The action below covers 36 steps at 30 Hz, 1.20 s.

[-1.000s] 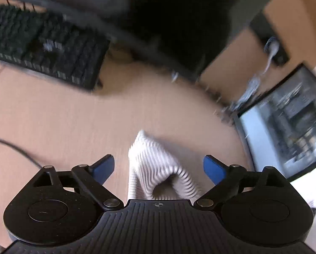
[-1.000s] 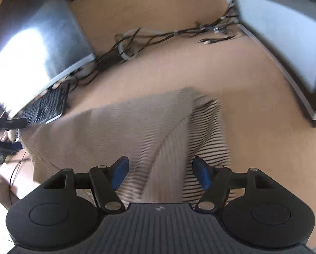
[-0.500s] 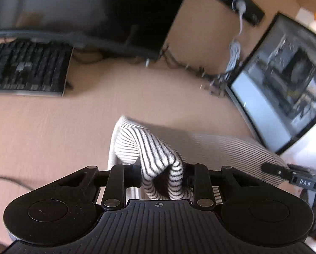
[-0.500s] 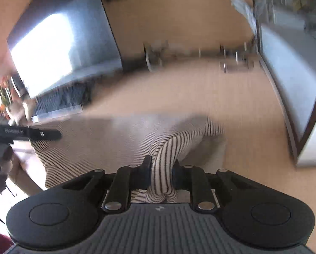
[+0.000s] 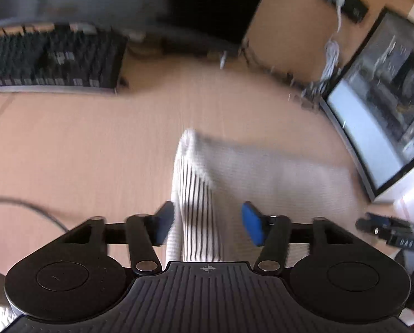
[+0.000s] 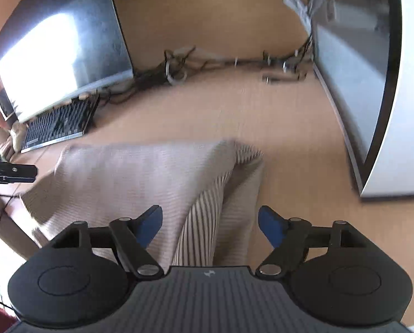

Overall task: Fold clothes
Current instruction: 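Press the folded shirt flat with both open tools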

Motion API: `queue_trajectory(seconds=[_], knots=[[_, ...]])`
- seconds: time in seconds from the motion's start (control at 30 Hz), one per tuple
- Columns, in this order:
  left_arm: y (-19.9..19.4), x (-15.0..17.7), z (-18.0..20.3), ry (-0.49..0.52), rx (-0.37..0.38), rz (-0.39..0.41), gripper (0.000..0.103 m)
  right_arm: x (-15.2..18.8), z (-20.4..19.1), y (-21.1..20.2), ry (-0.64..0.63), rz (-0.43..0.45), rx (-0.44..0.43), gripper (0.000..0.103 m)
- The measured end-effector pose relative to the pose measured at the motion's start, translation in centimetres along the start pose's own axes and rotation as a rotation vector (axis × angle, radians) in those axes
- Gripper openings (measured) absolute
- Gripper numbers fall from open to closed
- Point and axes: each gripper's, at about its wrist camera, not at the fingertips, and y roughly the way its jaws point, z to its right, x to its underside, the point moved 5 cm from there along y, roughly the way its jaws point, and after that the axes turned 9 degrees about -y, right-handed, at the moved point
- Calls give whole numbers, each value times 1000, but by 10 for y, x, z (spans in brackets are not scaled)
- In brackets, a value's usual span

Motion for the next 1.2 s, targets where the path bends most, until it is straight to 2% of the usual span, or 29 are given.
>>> queue_trajectory(seconds=[0.03,0.1,0.17,0.23,0.33,0.4,0.47,0.5,0.7,0.97,1.13,1.2], knots=[[-4,-3,3,0,14,11,70,-5,0,-2,9,16,2,81],[-4,-3,8,-16,70,-7,70,-15,0,-4,34,49,-13,92],[4,4,13,-38,141,-67,71,-23,-8,1,60,73,-61,102],[21,15,18,-40,163,-130,72,-29,-17,12,91,74,-118,103],[46,30,20,-57,165,-215,74,-29,-24,44,147,21,-171,103],[54,34,22,-54,172,-232,81,-24,-21,62,179,-7,-162,103],[60,35,26,-41,181,-243,92,-20,-18,76,200,-20,-143,103],[63,35,29,-29,186,-247,93,-20,-19,77,190,-18,-141,103],[92,21,48,110,156,-219,100,-15,-17,78,130,-6,-138,103],[150,-43,67,102,148,-176,100,-22,-8,84,287,-20,-155,103],[175,-64,88,147,116,-138,100,-29,-25,84,126,-70,-126,103],[171,-67,94,162,113,-128,100,-37,-23,69,98,-28,-78,103]])
